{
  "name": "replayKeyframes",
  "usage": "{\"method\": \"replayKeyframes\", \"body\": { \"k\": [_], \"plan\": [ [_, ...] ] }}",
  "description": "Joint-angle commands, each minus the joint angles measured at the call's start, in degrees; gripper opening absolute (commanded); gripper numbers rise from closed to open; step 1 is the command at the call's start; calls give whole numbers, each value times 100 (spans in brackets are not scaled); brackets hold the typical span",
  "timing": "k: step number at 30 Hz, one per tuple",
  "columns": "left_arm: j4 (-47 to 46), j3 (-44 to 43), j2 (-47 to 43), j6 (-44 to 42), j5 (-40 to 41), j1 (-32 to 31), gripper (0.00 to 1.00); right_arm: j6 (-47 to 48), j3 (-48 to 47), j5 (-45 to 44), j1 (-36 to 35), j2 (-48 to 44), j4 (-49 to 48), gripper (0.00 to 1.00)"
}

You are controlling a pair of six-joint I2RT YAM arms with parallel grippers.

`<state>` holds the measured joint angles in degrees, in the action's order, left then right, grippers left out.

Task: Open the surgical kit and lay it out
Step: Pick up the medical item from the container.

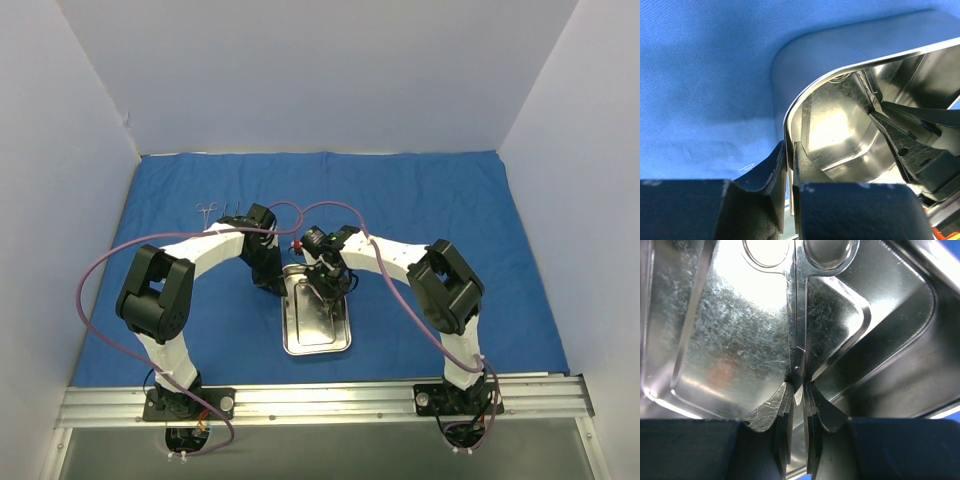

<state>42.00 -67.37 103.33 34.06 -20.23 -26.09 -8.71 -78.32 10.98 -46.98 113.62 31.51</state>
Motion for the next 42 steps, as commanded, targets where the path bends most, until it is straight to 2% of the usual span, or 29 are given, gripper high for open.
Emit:
{"method": "replayKeyframes", "body": {
  "k": [1,5,7,10,11,15,21,25,27,29,32,38,42],
  "plan": [
    [-95,-57,-76,21,-253,25,15,-403,282,904,83,-252,40,0],
    [-78,-100,-50,48,-306,33,30,-833,397,1415,154,-428,-127,0],
    [-51,-109,-93,39,-324,33,33,-1027,371,1581,154,-472,-154,0],
    [28,-101,-234,30,-289,51,42,-1159,204,1687,172,-446,-101,0],
    [45,-100,-260,30,-280,60,48,-1185,177,1705,207,-438,-83,0],
    [290,-171,-436,-23,-324,130,51,-1265,54,1811,251,-411,13,0],
    [931,-583,-814,-31,-236,209,51,-1344,28,2039,435,-481,31,0],
    [1223,-646,-980,152,-498,200,48,-1370,80,2127,506,-499,-22,0],
    [1057,-366,-1078,572,-894,200,47,-1379,98,2127,523,-490,-30,0],
    [837,-128,-1183,907,-1271,183,41,-1414,116,2145,523,-508,-74,0],
    [415,321,-1297,1505,-1457,174,37,-1458,151,2162,523,-525,-101,0],
    [-287,672,-1649,2551,-1063,43,37,-1616,282,2285,550,-596,-294,0],
    [-271,603,-1500,2693,-685,-116,41,-1669,370,2373,567,-648,-408,0]
  ]
}}
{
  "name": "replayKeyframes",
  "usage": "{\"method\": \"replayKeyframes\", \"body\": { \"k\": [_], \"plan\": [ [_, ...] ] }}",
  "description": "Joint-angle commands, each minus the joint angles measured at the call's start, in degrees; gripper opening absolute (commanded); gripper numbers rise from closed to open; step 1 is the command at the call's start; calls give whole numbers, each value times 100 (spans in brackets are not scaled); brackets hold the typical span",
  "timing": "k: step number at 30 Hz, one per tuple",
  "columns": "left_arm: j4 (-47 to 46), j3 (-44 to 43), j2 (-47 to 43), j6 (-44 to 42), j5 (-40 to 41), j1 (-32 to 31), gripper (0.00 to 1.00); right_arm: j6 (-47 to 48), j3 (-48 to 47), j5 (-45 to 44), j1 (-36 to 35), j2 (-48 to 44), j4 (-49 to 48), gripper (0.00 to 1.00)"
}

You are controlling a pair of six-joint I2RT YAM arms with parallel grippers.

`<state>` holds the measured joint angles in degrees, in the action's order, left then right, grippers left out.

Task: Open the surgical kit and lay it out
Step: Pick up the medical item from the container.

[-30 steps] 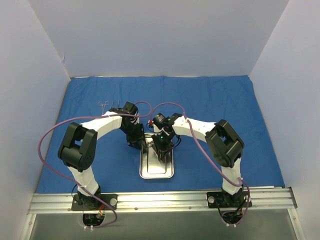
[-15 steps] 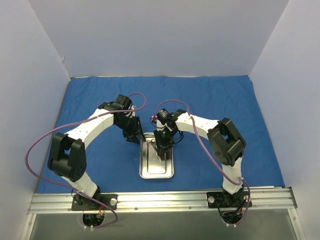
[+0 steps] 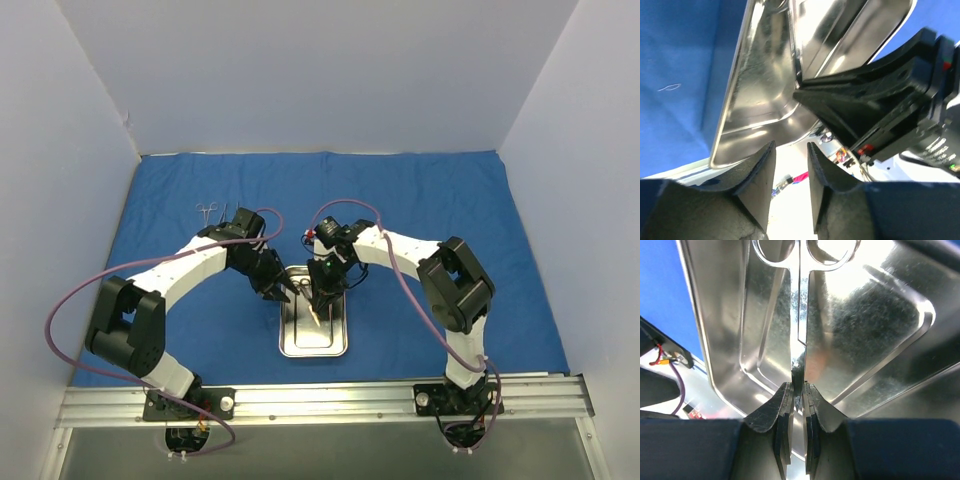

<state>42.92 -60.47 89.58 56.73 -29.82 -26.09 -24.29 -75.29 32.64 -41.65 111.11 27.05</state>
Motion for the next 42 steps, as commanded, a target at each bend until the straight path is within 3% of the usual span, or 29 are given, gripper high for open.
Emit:
{"method": "replayKeyframes", "body": {
  "k": [1,9,42],
  "plan": [
    [-372,-71,-73,461,362,-142,43,-111,75,216,51,-406,37,0],
    [-749,88,147,778,671,-414,52,-224,215,374,131,-467,-77,0],
    [-1180,-114,1017,963,926,-801,52,-779,524,629,157,-696,-710,0]
  ]
}}
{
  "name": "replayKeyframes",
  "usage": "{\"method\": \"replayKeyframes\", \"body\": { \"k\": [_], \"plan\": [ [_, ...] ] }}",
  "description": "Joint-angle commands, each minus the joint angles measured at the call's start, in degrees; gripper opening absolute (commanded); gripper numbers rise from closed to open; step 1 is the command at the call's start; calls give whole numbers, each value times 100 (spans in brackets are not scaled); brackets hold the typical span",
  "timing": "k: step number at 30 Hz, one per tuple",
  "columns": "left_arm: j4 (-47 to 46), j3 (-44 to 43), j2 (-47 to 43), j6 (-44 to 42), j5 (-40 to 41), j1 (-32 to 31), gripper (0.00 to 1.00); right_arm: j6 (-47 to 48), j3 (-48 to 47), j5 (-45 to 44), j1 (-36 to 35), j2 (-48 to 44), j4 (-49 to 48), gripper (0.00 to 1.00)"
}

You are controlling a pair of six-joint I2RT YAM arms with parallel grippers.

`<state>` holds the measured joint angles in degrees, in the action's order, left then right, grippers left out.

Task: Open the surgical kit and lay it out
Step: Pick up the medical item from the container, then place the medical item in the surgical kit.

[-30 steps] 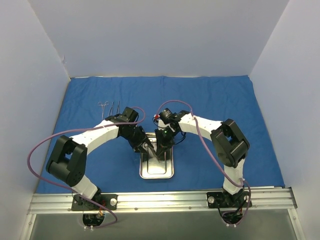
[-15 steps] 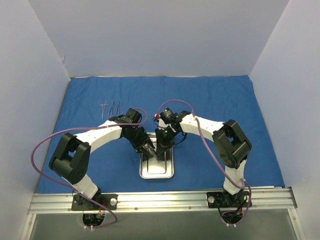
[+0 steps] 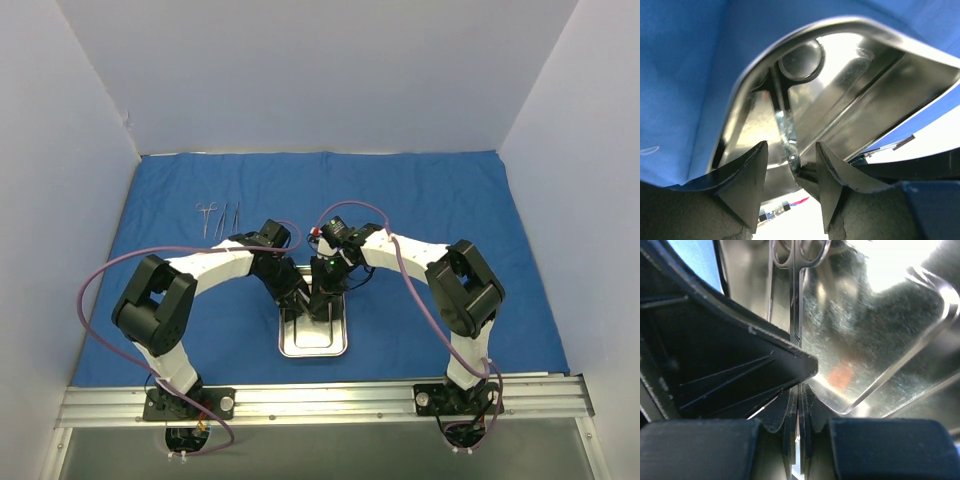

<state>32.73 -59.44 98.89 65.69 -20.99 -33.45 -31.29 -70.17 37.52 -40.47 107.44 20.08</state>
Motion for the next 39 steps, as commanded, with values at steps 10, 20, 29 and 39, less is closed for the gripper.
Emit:
{"method": "replayKeyframes", "body": {
  "k": [10,20,29,39],
  "plan": [
    [-346,-428,394,49,16,-135,13,-141,-23,186,39,-346,-56,0],
    [399,-1033,236,-583,-63,-126,2,940,-1050,-989,214,-618,1551,22],
    [1253,-1667,-247,-2454,-266,-127,2,1494,-1526,-1467,1453,-1216,2352,30],
    [1773,-1852,-256,-5142,-448,1146,2,1626,-1780,-1168,1797,-1006,2212,29]
  ]
}}
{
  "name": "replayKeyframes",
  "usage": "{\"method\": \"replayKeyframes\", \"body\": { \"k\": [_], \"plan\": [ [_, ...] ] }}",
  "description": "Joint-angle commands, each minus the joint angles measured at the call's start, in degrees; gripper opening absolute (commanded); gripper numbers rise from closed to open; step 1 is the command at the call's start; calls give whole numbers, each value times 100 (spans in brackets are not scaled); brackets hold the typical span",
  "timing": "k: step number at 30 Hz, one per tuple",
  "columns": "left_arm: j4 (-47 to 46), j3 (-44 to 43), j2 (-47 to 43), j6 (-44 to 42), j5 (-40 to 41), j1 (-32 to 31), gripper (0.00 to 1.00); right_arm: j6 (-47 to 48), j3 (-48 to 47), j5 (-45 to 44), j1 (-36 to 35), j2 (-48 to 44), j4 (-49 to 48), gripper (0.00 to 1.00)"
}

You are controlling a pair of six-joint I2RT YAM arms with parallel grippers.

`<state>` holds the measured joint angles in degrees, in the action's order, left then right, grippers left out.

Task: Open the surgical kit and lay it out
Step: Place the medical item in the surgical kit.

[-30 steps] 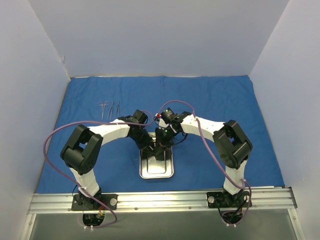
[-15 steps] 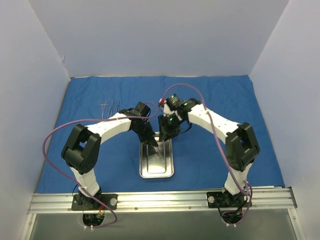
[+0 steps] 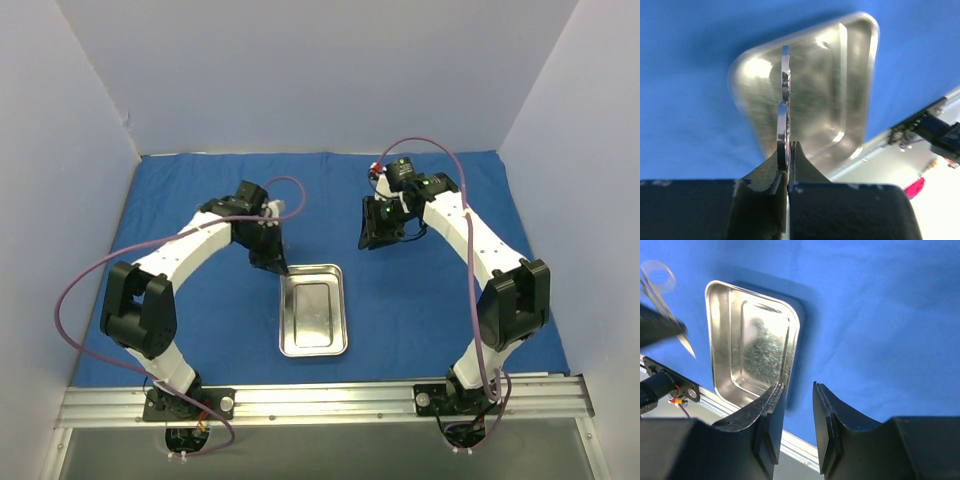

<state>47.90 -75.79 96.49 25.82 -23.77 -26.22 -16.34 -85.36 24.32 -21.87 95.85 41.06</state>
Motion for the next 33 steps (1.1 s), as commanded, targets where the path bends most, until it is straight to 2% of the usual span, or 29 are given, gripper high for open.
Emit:
{"method": "replayKeyframes", "body": {
  "k": [1,3,4,7,8,10,11,12,15,19,25,33],
  "plan": [
    [64,-174,-25,-1263,-259,773,2,131,-314,187,-63,188,96,29],
    [26,-225,115,-1614,-644,1143,2,148,-367,319,-63,241,17,29],
    [61,-348,203,-1772,-768,1519,2,175,-341,380,-81,241,-27,29],
    [192,-611,589,-2300,-761,2031,2,262,-149,556,-116,180,-177,29],
    [289,-969,695,-2545,-778,2303,2,324,-69,539,-116,153,-238,29],
    [596,-1375,1108,-2871,-395,2507,2,377,133,522,-116,39,-317,28],
    [711,-1560,1248,-3055,-235,2803,2,368,351,504,-116,-14,-379,28],
    [869,-2023,1554,-3109,-120,2945,2,359,449,521,-133,-118,-492,28],
    [871,-2614,1899,-3206,162,3402,2,272,731,723,-186,-251,-722,28],
    [457,-3116,2198,-3425,513,3536,2,280,767,724,-371,-287,-784,28],
    [1177,-4556,3384,-3725,1024,3544,2,359,995,574,-371,-392,-696,28],
    [1583,-5315,4080,-3945,1111,3588,2,333,1154,583,-292,-278,-669,28]
  ]
}}
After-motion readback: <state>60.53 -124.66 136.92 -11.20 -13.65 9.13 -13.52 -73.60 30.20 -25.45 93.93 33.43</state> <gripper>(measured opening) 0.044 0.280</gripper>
